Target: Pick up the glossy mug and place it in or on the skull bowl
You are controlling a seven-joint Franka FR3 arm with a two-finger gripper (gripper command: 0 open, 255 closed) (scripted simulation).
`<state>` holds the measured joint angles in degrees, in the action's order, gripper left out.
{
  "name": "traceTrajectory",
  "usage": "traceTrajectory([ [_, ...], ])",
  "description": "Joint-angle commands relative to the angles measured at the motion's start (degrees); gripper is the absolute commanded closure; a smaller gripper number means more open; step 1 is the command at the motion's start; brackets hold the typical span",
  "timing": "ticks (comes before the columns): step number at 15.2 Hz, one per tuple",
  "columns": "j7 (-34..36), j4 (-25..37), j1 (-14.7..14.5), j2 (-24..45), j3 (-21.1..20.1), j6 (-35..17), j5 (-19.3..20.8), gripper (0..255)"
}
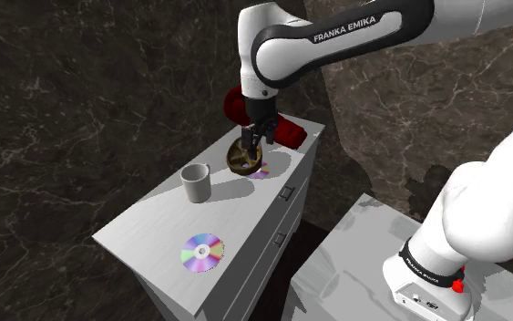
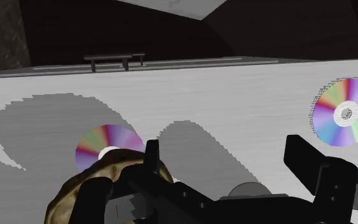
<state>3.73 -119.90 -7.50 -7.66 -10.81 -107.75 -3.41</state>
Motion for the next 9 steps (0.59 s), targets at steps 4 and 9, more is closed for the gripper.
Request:
traceTrajectory([
  [4, 3.5, 8.5, -2.0, 10.6, -2.6, -2.6, 3.2, 0],
  [9, 6.7, 18.6, -4.7, 21.1, -4.0, -3.1, 7.4, 0],
])
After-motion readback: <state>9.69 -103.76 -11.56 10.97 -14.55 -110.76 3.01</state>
